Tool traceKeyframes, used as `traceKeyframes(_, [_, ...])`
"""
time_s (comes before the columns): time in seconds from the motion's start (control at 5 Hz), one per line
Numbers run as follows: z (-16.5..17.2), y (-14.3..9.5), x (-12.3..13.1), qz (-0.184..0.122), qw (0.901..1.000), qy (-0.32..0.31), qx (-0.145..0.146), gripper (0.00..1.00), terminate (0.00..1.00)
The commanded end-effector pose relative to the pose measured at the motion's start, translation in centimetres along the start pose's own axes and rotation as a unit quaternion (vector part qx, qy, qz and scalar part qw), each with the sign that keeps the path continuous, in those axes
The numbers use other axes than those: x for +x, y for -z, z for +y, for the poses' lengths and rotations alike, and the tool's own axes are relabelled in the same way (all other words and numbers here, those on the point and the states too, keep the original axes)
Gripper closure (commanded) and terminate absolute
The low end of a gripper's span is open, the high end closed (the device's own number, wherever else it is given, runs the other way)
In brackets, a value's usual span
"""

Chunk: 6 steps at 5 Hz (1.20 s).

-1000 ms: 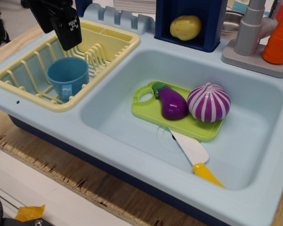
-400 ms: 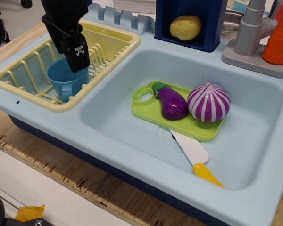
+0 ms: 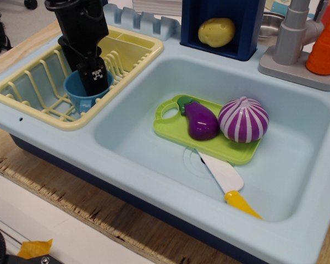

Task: Put cup from counter or drying rack into sink

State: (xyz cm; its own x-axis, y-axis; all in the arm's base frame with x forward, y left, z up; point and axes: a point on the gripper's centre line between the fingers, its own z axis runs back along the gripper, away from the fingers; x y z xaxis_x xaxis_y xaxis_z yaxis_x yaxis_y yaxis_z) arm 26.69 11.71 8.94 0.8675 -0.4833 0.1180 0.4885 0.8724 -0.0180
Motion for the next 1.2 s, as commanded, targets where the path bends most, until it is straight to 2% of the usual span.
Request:
traceKeyframes(0.0, [0.8, -0.1, 0.6, 0.000, 0.9999, -0.014, 0.008, 0.00, 0.00])
traceKeyframes(0.2, [0.5, -0.6, 0.6, -0.003, 0.9995, -0.026, 0.017, 1.00, 0.00])
traceKeyframes(0.4, [-0.1, -1.4, 0.5, -0.006, 0.9985, -0.046, 0.029, 1.00, 0.00])
traceKeyframes(1.0, [-1.2, -5.9, 1.7, 0.029, 0.9939, -0.070, 0.080, 1.00, 0.00])
